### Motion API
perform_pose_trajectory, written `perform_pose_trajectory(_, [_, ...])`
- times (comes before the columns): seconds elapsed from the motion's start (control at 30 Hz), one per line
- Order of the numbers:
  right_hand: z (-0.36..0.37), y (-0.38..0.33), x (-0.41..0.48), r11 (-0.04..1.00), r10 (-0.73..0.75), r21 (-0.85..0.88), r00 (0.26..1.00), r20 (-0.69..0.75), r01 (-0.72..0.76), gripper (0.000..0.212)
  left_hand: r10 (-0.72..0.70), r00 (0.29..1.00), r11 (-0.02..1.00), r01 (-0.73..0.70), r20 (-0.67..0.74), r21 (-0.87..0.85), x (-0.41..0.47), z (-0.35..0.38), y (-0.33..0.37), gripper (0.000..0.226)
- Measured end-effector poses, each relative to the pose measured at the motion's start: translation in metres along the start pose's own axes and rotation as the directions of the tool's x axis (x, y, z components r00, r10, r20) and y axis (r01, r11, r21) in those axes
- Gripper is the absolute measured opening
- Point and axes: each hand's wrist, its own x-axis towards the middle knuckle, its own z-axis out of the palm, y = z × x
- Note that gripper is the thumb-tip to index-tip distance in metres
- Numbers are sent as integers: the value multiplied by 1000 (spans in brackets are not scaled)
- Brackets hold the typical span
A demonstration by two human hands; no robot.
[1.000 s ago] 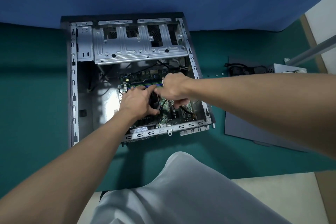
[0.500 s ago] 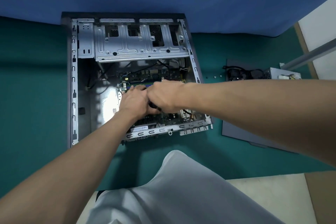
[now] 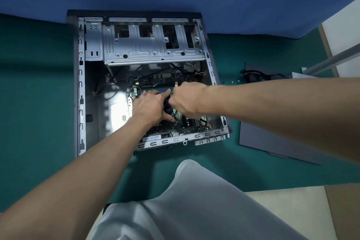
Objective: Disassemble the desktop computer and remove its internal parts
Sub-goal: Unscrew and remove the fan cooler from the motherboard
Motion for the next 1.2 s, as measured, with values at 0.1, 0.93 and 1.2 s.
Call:
perform_pose_trajectory(0.1, [3, 2, 0, 999, -35, -34, 998, -44, 34, 17, -2, 1000, 1000, 2, 7, -14, 0, -1, 0, 93])
perform_pose_trajectory(0.93, [10, 8, 11, 424, 414, 826, 891, 188, -371, 21, -7, 1000, 1000, 7, -2, 3, -1, 3, -1, 98])
perform_pose_trajectory(1.2, [4, -2, 10, 679, 360, 599, 904, 232, -424, 14, -3, 1000, 1000, 3, 1, 7, 0, 3, 0, 96])
